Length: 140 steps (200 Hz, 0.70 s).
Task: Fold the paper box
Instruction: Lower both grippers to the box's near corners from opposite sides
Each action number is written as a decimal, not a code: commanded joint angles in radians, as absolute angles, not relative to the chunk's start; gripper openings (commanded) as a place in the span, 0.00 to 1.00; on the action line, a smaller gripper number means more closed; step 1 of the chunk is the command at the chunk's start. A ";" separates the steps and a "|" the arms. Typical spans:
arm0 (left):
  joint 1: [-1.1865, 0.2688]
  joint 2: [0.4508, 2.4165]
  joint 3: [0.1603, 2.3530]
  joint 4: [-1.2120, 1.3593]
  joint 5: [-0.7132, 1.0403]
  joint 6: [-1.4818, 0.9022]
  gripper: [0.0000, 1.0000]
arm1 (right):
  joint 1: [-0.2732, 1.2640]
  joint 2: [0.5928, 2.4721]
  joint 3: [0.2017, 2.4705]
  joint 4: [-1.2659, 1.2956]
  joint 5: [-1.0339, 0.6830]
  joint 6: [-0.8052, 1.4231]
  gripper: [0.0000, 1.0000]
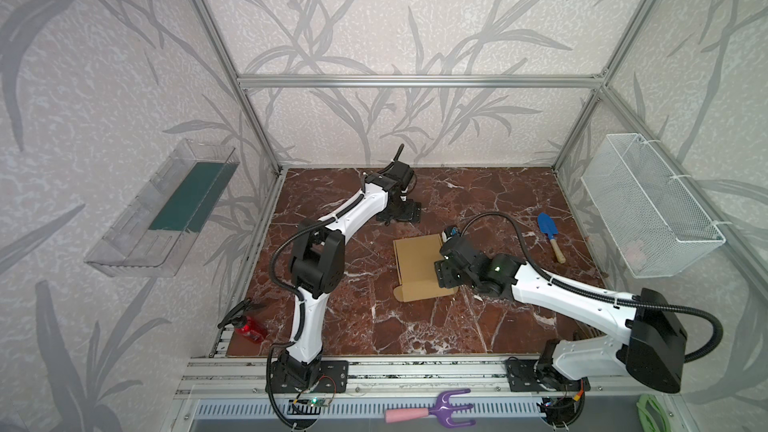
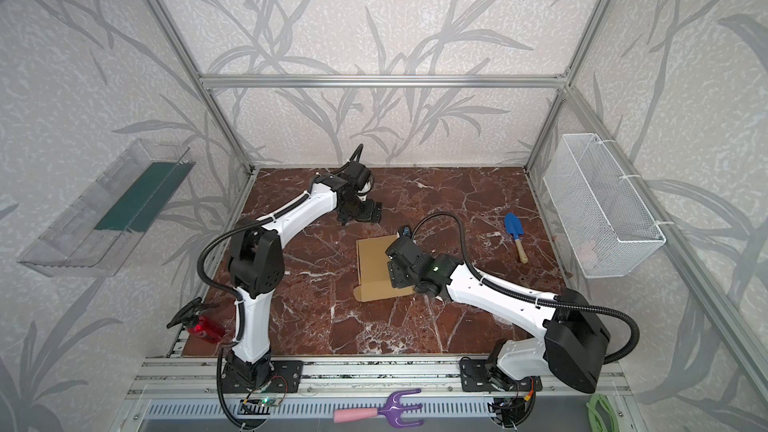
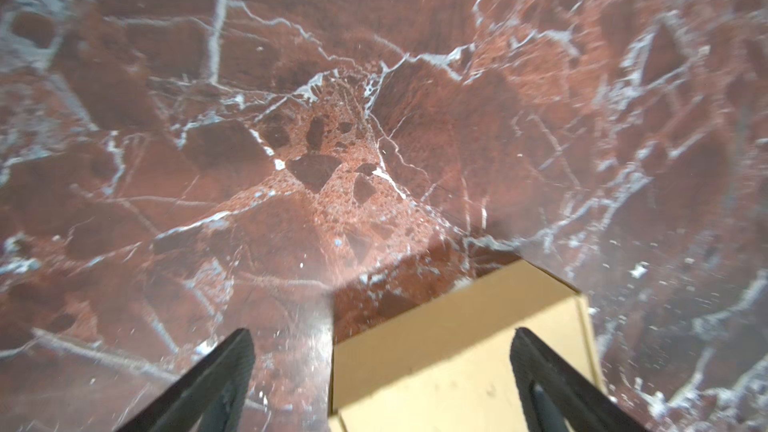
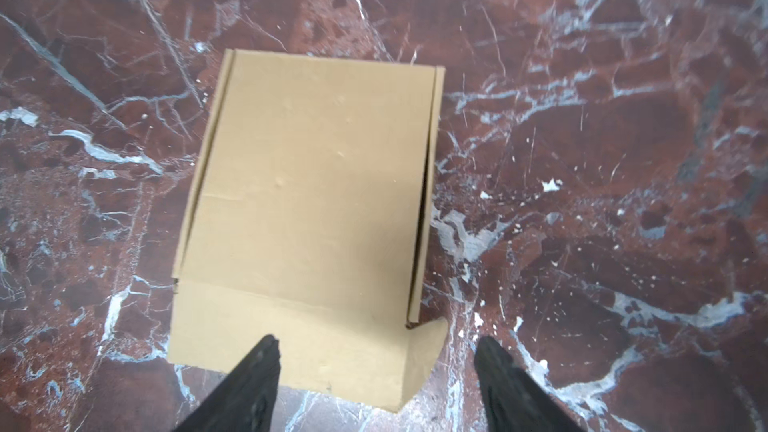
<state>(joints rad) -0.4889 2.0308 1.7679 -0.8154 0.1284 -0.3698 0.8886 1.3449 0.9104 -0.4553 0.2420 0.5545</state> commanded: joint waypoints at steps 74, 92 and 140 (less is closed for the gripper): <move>-0.503 1.343 0.975 -0.493 0.239 -0.609 0.97 | 0.800 1.336 0.722 -0.281 0.003 0.516 0.81; -0.521 1.267 0.866 -0.413 0.243 -0.667 0.97 | 0.795 1.344 0.705 -0.235 -0.014 0.506 0.82; -0.611 1.208 0.700 -0.238 0.238 -0.747 0.96 | 0.778 1.383 0.705 -0.199 -0.071 0.488 0.83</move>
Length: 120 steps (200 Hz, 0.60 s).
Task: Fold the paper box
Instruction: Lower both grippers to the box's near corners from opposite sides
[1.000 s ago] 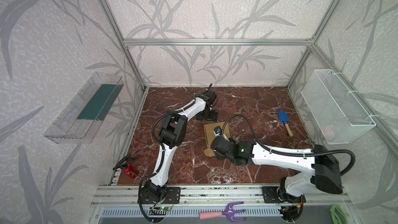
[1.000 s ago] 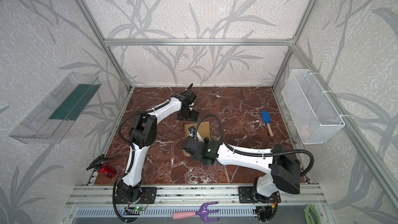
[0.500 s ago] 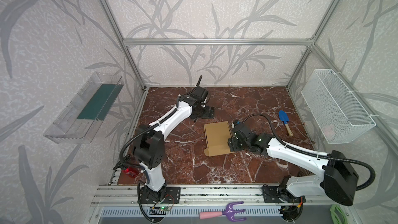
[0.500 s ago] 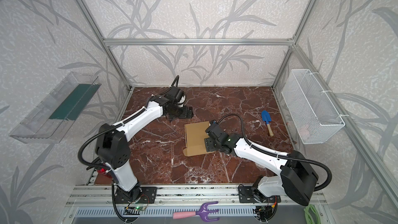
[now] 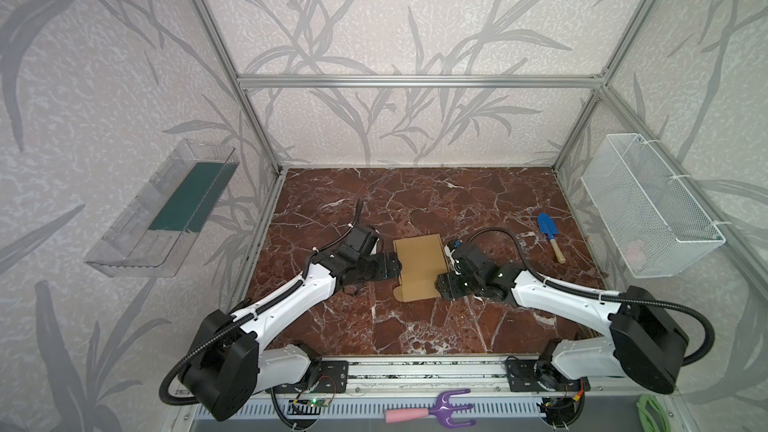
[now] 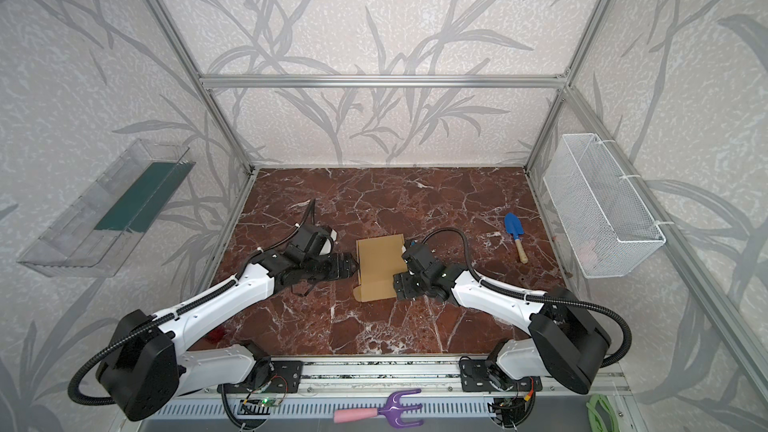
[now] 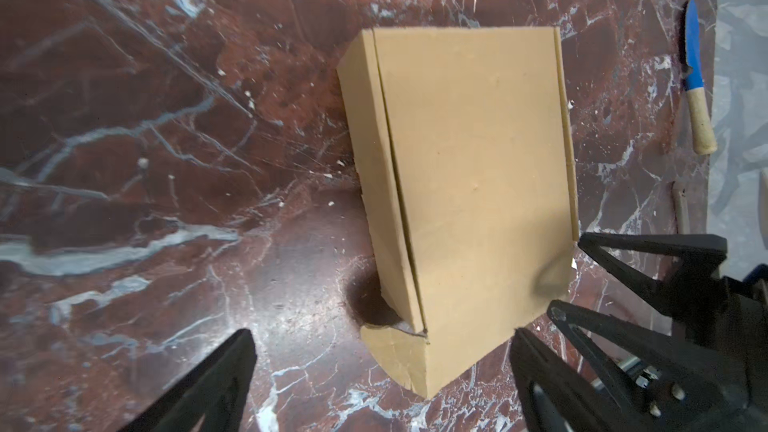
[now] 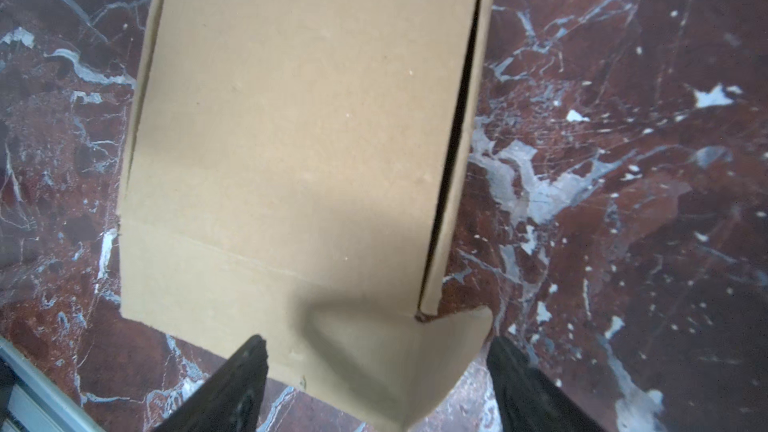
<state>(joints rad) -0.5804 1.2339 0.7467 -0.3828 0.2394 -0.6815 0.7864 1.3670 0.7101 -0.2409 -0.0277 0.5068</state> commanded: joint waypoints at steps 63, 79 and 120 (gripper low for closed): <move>-0.646 1.193 0.589 -0.106 0.269 -0.800 0.95 | 0.778 1.406 0.711 -0.208 -0.053 0.474 0.83; -0.658 1.203 0.574 -0.079 0.269 -0.813 0.94 | 0.778 1.417 0.712 -0.206 -0.064 0.475 0.83; -0.676 1.215 0.546 -0.035 0.273 -0.839 0.94 | 0.778 1.415 0.704 -0.196 -0.084 0.485 0.83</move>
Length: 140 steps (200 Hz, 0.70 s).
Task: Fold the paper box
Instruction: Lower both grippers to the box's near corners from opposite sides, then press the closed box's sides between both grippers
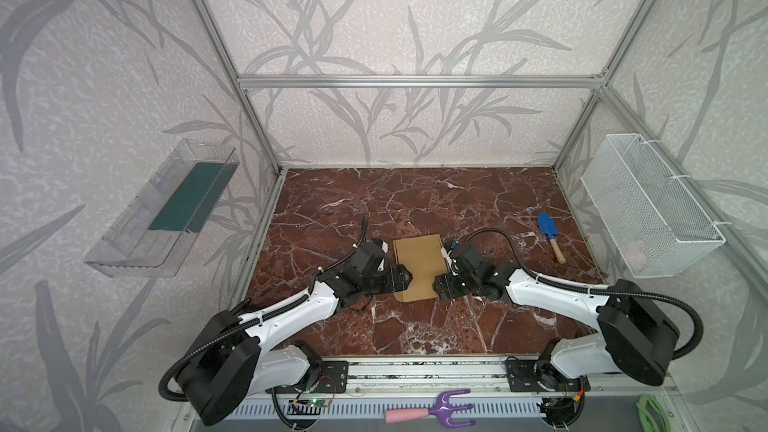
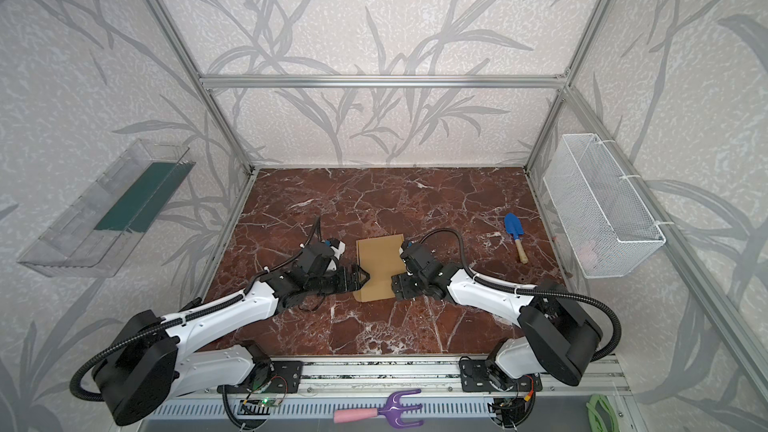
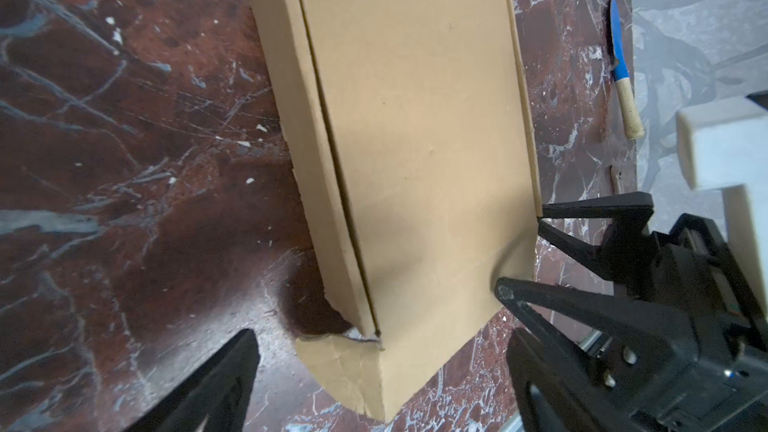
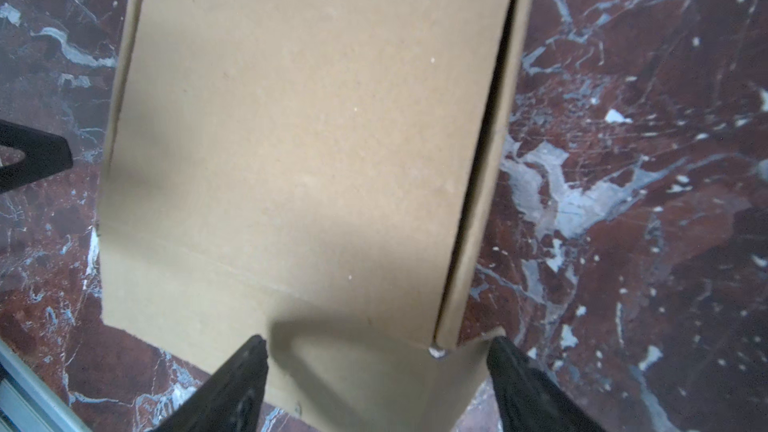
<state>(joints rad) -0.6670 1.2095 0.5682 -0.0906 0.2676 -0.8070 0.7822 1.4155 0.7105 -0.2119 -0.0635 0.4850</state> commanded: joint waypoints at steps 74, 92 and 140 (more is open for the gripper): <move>-0.714 1.227 0.505 0.031 0.282 -0.891 0.93 | 0.778 1.417 0.684 -0.146 -0.156 0.526 0.79; -0.728 1.227 0.497 0.043 0.276 -0.900 0.93 | 0.778 1.416 0.679 -0.143 -0.158 0.532 0.79; -0.755 1.241 0.474 0.082 0.269 -0.925 0.93 | 0.778 1.413 0.678 -0.144 -0.157 0.537 0.77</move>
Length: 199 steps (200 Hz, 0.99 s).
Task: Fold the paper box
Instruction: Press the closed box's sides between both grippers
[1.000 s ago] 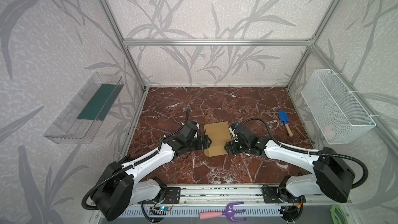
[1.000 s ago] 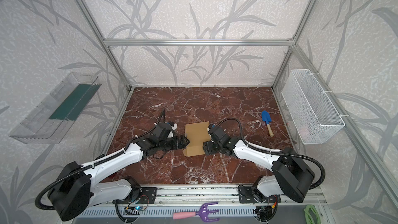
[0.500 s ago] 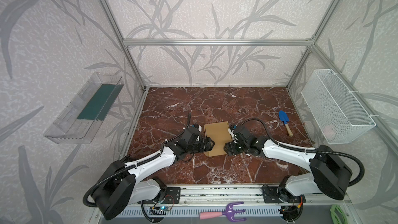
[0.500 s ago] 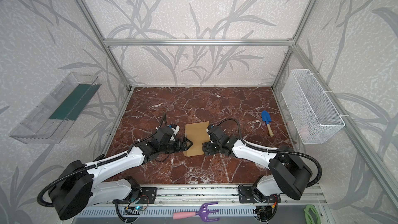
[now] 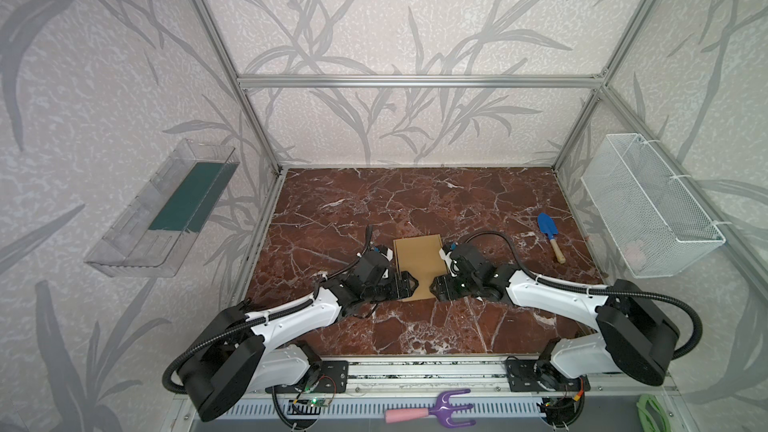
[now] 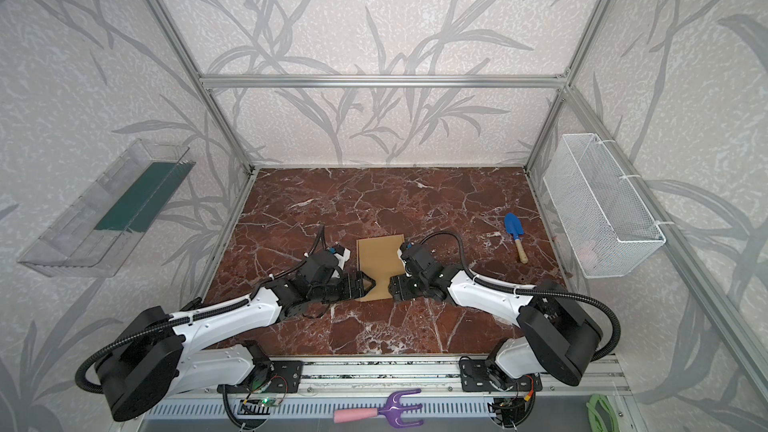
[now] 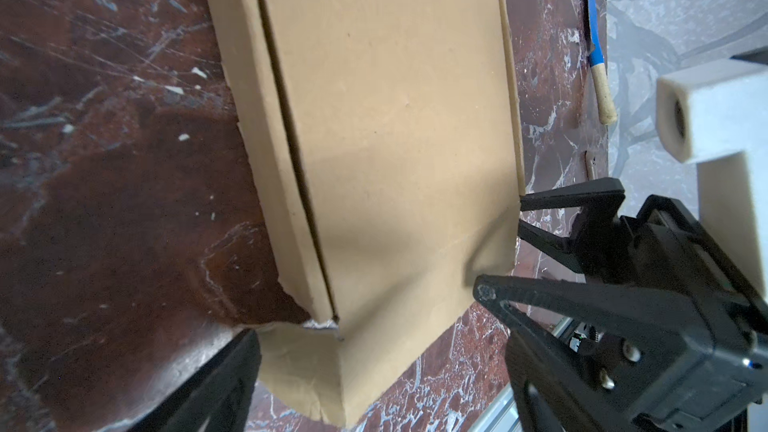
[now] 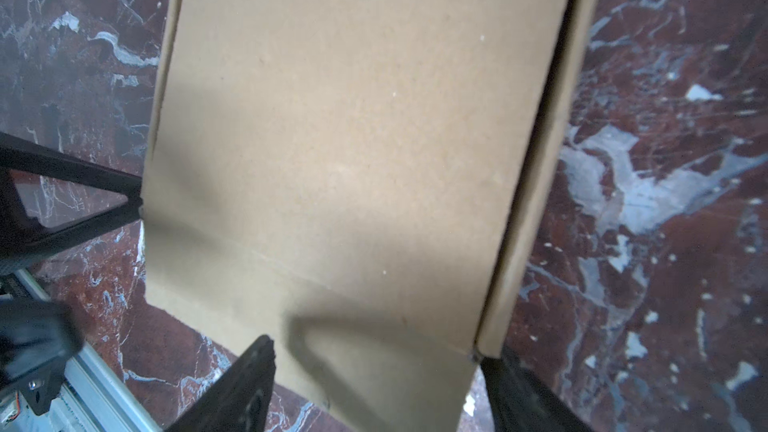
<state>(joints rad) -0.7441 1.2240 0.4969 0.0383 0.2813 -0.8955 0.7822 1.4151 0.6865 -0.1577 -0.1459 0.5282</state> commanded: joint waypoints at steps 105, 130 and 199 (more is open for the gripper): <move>-0.785 1.278 0.473 0.157 0.281 -0.968 0.92 | 0.778 1.417 0.671 -0.127 -0.168 0.552 0.72; -0.790 1.285 0.476 0.163 0.279 -0.970 0.91 | 0.778 1.416 0.671 -0.126 -0.173 0.555 0.72; -0.793 1.277 0.479 0.129 0.261 -0.944 0.91 | 0.778 1.411 0.668 -0.141 -0.149 0.551 0.71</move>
<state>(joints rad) -0.7864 1.2846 0.4805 0.1421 0.2806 -0.9604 0.7822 1.4151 0.6777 -0.1383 -0.1585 0.5529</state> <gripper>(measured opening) 0.909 0.708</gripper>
